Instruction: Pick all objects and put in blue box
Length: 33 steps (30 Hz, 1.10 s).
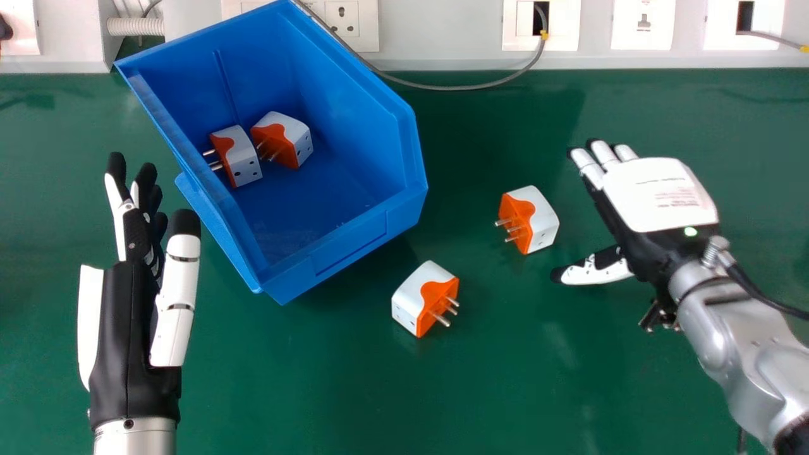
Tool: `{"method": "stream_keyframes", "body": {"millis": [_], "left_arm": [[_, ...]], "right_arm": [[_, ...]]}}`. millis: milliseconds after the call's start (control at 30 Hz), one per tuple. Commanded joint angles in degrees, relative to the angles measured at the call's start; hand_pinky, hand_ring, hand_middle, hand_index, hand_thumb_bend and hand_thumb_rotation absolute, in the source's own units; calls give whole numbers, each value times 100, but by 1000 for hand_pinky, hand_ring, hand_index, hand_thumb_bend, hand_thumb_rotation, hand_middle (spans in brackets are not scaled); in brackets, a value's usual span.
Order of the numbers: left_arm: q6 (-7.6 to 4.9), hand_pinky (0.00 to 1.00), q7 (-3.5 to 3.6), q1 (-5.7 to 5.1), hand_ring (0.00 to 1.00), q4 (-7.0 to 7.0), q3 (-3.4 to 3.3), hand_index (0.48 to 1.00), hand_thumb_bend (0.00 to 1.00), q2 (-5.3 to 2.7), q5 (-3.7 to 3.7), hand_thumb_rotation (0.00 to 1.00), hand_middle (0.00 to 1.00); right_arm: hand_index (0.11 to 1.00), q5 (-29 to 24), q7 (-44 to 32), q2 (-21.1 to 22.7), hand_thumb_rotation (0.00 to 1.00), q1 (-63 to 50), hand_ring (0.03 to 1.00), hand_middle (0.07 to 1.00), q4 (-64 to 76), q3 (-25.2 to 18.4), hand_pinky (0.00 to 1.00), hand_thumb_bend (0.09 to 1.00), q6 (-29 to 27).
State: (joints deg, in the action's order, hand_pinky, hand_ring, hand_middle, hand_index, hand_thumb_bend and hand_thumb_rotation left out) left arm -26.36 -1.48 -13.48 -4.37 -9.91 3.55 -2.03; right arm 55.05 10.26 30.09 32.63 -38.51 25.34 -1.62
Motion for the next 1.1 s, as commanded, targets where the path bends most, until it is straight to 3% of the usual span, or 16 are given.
{"method": "stream_keyframes", "body": {"millis": [0,67,167,400,467,633,833,1067], "left_arm": [[1,1000,17,-41,1000,-203,-7,1000,425,47,40,902,1000],[13,1000,23,-51,1000,-222,-14,1000,408,55,27,902,1000],[31,1000,-32,-66,1000,-245,-31,1000,385,56,-71,904,1000],[116,1000,-4,-91,1000,-325,-30,1000,397,35,51,913,1000],[104,1000,-11,-111,1000,-330,-30,1000,394,28,41,908,1000],[129,1000,11,-170,1000,-388,-3,1000,400,-1,104,896,1000],[117,1000,-46,-198,1000,-401,-4,1000,372,-13,-16,925,1000],[150,1000,-34,-198,1000,-437,-2,1000,376,-13,-17,918,1000]], "right_arm": [[956,91,85,137,486,422,976,999,-248,96,874,591,-81],[966,116,107,138,484,597,987,1000,-460,194,887,587,-131],[966,210,223,143,467,858,979,1000,-785,348,863,604,-217],[971,426,161,113,446,1474,991,1000,-1435,764,893,605,-327],[976,465,137,104,448,1629,995,1000,-1588,867,911,596,-376],[978,473,135,64,445,1914,1000,1000,-1829,1083,941,591,-461],[961,524,252,-14,445,2076,992,1000,-1976,1299,919,593,-526],[971,604,-15,-249,459,2293,997,1000,-2107,1502,931,568,-457]]}}
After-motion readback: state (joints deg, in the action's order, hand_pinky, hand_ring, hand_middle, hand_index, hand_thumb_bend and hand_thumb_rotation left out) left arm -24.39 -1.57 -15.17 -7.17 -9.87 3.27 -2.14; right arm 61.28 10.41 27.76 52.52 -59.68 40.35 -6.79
